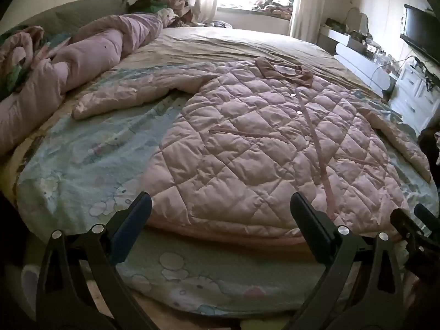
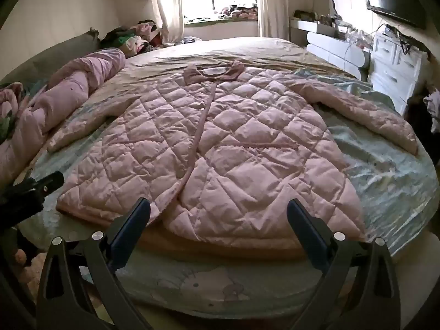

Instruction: Fold large clothes

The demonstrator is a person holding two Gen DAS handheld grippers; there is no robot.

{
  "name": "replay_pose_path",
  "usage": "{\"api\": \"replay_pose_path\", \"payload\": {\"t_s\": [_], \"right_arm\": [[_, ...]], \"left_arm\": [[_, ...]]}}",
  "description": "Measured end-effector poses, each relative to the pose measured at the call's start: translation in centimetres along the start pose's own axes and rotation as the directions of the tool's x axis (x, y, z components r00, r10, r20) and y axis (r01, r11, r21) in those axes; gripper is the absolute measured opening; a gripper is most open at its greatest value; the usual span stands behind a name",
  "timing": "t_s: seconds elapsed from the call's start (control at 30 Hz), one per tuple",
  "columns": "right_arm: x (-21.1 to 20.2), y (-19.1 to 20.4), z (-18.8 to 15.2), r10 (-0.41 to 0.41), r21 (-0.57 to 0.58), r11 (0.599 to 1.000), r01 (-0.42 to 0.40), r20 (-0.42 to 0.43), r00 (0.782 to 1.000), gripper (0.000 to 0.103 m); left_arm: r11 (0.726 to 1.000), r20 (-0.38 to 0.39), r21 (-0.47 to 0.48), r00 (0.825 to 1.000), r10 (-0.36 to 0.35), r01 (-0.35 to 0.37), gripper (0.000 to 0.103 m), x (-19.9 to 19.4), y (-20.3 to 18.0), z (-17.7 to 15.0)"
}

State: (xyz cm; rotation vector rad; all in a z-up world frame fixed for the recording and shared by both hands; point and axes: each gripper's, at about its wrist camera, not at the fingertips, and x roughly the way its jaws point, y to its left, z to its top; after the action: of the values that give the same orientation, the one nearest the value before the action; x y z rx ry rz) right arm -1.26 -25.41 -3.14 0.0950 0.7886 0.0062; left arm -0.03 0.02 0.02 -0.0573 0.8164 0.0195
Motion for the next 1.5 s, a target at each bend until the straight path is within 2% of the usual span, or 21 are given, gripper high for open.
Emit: {"api": "replay_pose_path", "payload": {"t_s": [0.13,0.17,0.2,0.93,1.5], "right_arm": [[0.4,-0.1,-0.2,-0.001,0.000,1.000,0.001,-0.018,1.000,0.099],[-0.1,0.2,-0.4,-0.011,-0.015,1.000,0.011,0.019,1.000,0.099],[-0.1,0.2,-0.5,-0.006,-0.011,1.000,0.006,0.019,1.000,0.099],[-0.8,-0.4,-0.3,0.008,0.015,1.000,-0.008,0.028,1.000,0.099],[-0.8,-0.1,-0.4,-0.023,0.004,1.000,0.023,0.023,0.999,0.099]], "left_arm": [[1.000,0.008,0.006,1.000,-0.001,0.001,0.095,-0.4,-0.2,-0.3],[1.000,0.007,0.007,1.000,-0.002,0.002,0.095,-0.4,-0.3,-0.4],[1.000,-0.020,0.009,1.000,0.000,0.000,0.095,0.2,-0.7,0.1],[1.000,-0.011,0.017,1.000,-0.012,0.012,0.095,0.1,-1.4,-0.2],[0.999,-0.004,0.052,1.000,-0.018,0.018,0.095,0.0,-1.4,-0.4]]}}
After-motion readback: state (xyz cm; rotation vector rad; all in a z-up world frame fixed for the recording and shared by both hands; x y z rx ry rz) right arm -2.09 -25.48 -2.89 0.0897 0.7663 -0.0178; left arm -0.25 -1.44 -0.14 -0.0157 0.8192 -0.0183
